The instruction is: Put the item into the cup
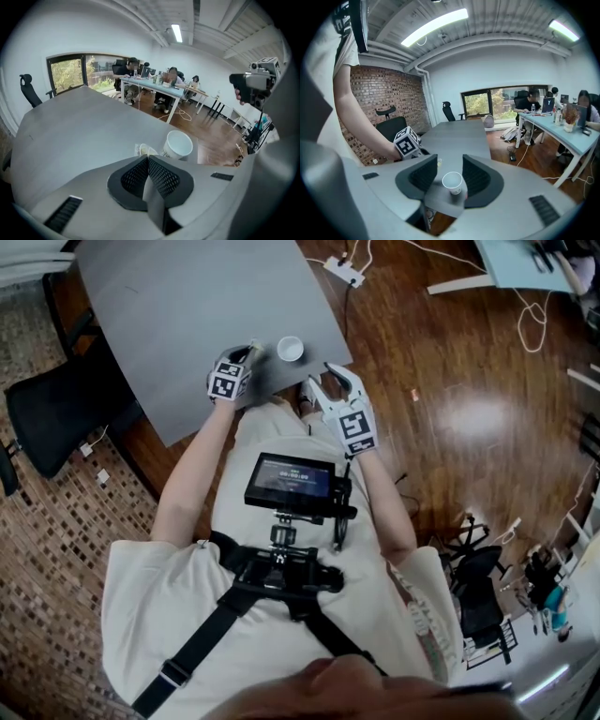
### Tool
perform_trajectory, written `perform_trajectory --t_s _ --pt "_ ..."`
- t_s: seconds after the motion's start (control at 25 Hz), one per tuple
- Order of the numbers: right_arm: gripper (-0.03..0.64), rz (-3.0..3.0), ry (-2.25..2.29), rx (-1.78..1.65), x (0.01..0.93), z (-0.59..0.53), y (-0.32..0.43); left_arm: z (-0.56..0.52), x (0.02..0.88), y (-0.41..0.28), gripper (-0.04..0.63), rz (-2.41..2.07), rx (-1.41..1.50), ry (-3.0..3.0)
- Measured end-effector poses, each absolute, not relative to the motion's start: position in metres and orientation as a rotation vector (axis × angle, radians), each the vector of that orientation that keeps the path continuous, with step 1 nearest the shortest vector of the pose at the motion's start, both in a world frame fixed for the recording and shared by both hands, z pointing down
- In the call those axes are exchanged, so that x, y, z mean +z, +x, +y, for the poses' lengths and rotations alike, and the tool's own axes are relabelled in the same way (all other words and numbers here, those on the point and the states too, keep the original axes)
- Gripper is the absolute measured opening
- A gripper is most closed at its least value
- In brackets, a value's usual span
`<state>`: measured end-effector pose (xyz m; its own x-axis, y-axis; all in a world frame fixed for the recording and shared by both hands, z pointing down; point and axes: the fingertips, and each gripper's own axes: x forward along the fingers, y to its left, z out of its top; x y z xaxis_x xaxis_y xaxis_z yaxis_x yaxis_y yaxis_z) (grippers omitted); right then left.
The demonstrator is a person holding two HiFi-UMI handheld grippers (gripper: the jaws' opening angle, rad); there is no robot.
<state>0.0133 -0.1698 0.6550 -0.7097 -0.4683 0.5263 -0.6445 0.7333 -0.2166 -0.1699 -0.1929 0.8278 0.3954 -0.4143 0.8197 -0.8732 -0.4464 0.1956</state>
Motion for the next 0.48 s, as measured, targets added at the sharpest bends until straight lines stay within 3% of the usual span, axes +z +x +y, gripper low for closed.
perform_trajectory --t_s 0.48 --pt "0.181 -2.511 0.886 0.515 0.644 -0.163 0.021 -0.199 0.771 -0.100 0.002 -0.981 0.861 2.208"
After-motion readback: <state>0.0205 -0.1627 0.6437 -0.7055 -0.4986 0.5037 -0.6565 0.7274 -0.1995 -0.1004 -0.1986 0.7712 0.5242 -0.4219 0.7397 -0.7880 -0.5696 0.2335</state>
